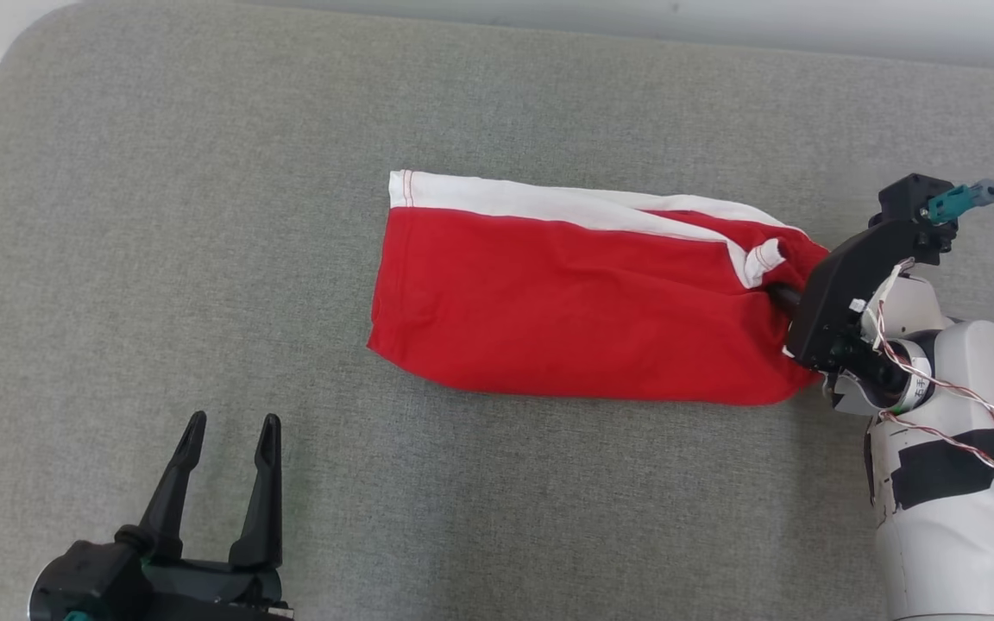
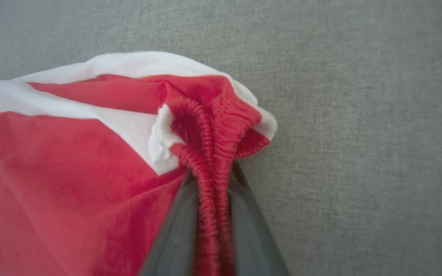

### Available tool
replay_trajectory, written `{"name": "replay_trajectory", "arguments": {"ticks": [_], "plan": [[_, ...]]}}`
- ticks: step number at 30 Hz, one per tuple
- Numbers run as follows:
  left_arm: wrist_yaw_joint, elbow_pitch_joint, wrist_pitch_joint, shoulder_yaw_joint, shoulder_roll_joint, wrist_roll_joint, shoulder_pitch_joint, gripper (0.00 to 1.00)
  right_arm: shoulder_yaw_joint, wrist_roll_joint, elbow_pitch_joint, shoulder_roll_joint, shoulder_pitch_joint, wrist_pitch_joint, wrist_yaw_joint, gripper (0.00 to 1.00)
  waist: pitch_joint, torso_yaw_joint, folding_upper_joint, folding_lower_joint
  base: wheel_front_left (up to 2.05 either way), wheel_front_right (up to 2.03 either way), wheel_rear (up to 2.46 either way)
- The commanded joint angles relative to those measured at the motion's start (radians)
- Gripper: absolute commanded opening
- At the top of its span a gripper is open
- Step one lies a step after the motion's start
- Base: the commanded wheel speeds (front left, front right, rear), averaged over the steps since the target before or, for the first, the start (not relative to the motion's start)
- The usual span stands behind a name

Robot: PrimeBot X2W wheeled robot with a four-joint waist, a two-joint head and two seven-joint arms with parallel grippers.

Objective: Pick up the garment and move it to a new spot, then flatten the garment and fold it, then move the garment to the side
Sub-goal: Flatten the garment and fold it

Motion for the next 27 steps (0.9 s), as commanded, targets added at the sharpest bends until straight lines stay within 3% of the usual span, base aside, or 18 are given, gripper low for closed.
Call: {"name": "replay_trajectory", "arguments": {"ticks": [1, 15, 18, 27], "plan": [[0.001, -0.003, -0.001, 0.003, 0.006, -0.004, 0.003, 1.0, -0.026, -0.026, -0.001, -0.002, 0.019, 0.003, 0.0, 0.0, -0.01, -0.012, 0.0, 0.0001, 0.0, 0.0, 0.0], [0.016, -0.033, 0.01, 0.0, 0.018, -0.012, 0.032, 1.0, -0.191, -0.234, -0.262, -0.031, 0.028, 0.143, -0.001, 0.0, -0.059, -0.045, 0.0, 0.0001, 0.0, 0.0, 0.0], [0.016, -0.036, 0.011, -0.002, 0.02, -0.014, 0.035, 1.0, -0.197, -0.275, -0.31, -0.058, 0.021, 0.159, -0.001, 0.0, -0.065, -0.043, 0.0, 0.0001, 0.0, 0.0, 0.0], [0.015, -0.036, 0.006, -0.006, 0.021, -0.008, 0.027, 1.0, -0.116, -0.207, -0.346, -0.019, 0.007, 0.192, -0.001, 0.0, -0.084, -0.027, 0.0, 0.0001, 0.0, 0.0, 0.0]]}}
